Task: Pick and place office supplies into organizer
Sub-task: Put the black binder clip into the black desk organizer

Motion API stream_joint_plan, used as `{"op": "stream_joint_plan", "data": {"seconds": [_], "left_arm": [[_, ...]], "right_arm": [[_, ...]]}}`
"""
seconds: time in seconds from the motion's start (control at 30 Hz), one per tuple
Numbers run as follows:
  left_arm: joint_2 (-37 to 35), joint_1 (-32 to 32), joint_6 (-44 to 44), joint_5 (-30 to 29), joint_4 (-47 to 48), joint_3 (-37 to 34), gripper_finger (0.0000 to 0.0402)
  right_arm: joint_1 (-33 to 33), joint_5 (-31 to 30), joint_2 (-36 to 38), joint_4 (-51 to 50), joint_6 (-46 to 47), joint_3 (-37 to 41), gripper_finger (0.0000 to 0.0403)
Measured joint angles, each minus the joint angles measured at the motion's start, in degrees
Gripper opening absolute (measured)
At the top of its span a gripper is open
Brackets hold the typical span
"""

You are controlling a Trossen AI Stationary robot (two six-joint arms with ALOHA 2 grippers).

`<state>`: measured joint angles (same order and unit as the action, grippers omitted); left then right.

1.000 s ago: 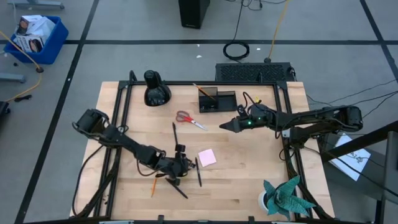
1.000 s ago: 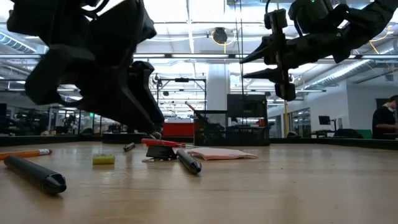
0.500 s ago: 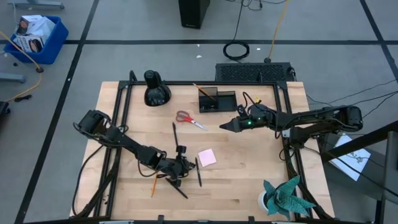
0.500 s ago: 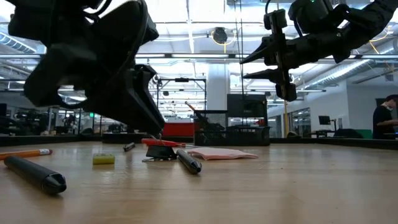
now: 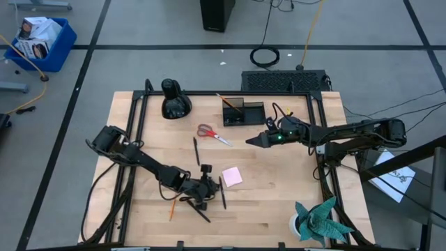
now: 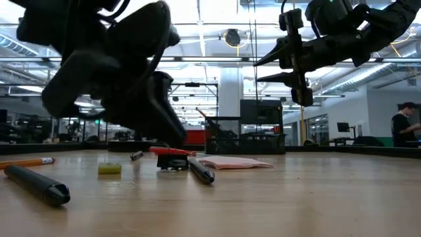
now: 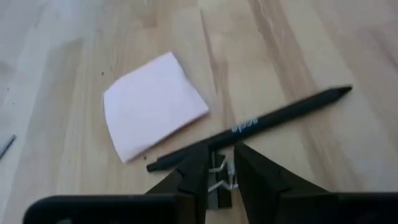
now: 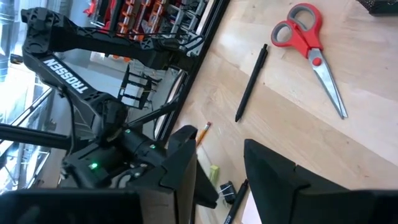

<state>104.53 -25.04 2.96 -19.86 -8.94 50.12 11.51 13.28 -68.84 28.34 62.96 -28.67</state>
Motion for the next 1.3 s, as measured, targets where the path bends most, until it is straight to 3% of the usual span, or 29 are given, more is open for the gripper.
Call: {"op": "stream_joint_plan", "data": {"seconds": [0.17,0.27,0.47,0.83,1.3], "left_arm": [[0.0,0.11,0.6,1.04,3.0,2.19,0.0016],[-0.07,0.44,3.55,2.51,6.34,2.67,0.0007],[-1.07,0.48,4.24,0.07,4.31,2.41,0.0032],[-1.63,0.24,9.42,0.39,5.11,2.56,0.0123],[-0.56,0.23,10.37,1.86,9.13,2.48,0.0134]], "right_arm": [[0.0,0.02,0.0,-0.26,-0.01,0.0,0.0125],[0.0,0.0,0.0,-0.06,0.32,-0.02,0.0125],[0.0,0.06,0.0,-0.87,-0.2,-0.04,0.0125],[0.0,0.28,-0.02,-2.0,-0.77,-0.04,0.0125],[0.0,0.28,-0.02,-2.5,-1.73,-0.04,0.0125]]}}
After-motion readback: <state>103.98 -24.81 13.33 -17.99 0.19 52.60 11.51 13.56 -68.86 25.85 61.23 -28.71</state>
